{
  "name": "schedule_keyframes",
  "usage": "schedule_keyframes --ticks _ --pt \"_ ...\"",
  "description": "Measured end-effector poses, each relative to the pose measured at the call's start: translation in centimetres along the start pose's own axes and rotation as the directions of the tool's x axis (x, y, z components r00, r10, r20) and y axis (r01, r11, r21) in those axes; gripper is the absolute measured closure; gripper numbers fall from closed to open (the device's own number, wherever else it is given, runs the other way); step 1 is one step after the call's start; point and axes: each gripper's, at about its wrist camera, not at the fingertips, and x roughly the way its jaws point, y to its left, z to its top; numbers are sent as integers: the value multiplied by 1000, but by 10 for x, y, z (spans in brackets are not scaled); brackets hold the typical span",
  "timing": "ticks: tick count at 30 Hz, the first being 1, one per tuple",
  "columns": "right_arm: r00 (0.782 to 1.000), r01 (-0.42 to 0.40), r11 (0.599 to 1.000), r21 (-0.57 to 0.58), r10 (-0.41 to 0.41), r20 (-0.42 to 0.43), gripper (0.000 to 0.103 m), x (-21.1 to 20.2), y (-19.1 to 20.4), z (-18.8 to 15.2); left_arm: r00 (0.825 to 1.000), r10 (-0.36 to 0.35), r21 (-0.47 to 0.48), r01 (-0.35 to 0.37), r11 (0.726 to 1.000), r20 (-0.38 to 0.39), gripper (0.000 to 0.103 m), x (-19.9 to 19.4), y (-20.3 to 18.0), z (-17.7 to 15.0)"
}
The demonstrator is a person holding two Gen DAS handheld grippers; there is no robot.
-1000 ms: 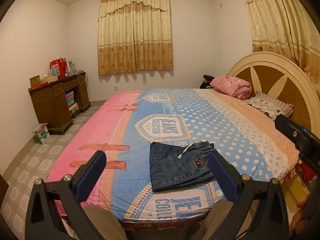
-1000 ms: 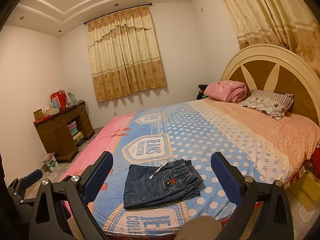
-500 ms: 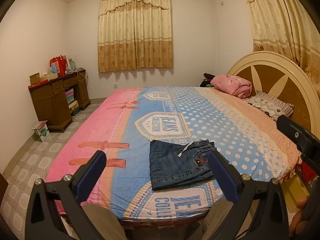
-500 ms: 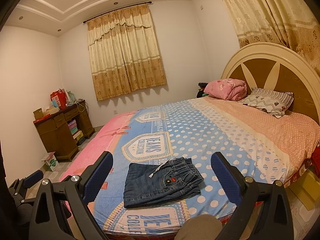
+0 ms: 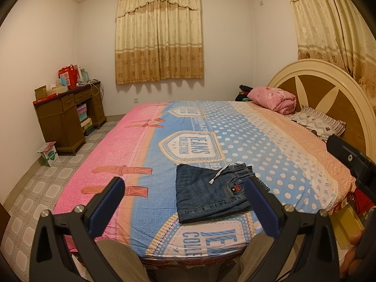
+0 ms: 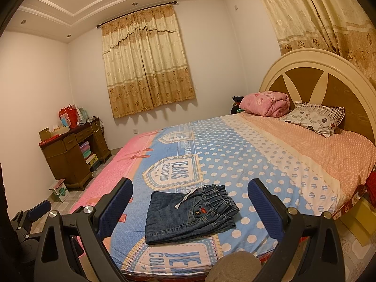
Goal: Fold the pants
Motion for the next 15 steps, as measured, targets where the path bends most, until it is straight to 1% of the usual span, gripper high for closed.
schedule_keyframes --ticks 15 --pt "1000 3 1000 5 -3 -1 4 1 -2 0 1000 6 2 -6 1000 2 0 0 1 0"
